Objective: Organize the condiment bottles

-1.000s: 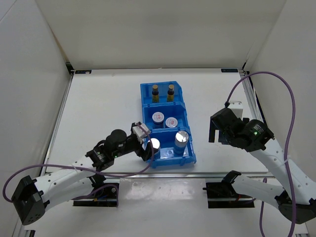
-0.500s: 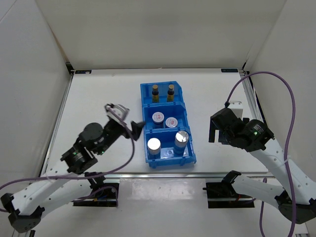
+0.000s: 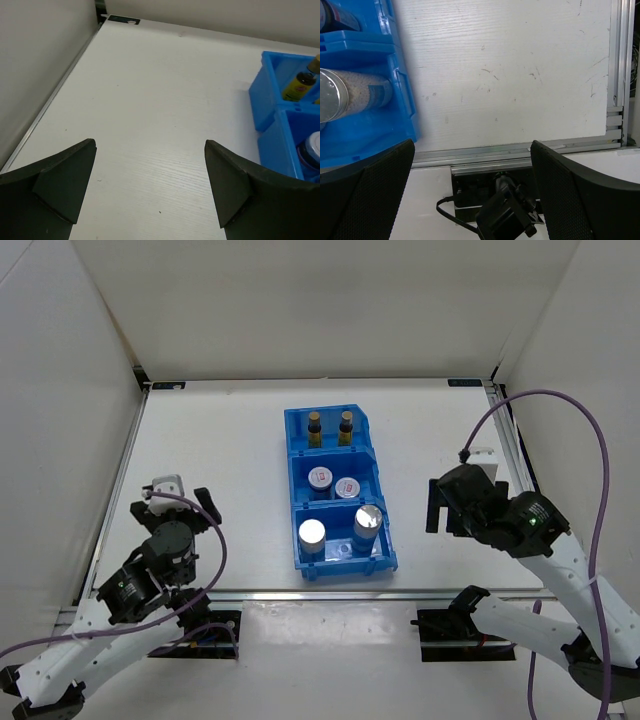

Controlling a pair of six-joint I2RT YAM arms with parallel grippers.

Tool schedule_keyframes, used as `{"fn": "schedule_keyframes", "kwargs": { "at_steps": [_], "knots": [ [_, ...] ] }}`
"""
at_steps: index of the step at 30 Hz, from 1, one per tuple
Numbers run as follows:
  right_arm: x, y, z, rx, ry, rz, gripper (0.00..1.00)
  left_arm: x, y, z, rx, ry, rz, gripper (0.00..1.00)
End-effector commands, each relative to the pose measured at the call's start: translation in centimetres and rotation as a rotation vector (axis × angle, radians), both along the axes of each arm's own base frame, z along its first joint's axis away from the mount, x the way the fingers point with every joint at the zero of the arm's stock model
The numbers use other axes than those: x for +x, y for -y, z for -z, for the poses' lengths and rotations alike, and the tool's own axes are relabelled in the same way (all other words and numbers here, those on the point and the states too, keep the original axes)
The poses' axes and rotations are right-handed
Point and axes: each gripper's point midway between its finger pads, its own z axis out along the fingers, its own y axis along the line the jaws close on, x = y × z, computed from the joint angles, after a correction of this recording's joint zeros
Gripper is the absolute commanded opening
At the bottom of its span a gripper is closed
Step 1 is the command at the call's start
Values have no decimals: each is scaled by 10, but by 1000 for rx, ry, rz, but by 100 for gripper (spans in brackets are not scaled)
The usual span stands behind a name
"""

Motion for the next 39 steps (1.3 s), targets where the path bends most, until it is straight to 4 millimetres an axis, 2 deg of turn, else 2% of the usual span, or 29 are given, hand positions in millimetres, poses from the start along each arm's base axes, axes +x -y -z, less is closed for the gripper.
{"fn": "schedule_keyframes", "kwargs": {
  "at_steps": [1,12,27,39],
  "knots": [
    [3,-9,6,7,-18,-35,100,-6,-20,4,-46,25,-112,100],
    [-1,-4,2,24,6,-24,100,14,8,30,120,-99,-71,100],
    [1,-6,5,11,-8,-24,100,8,-4,21,63,8,-66,100],
    [1,-9,5,15,-13,-50,100,7,-6,24,58,51,-62,100]
  ]
}}
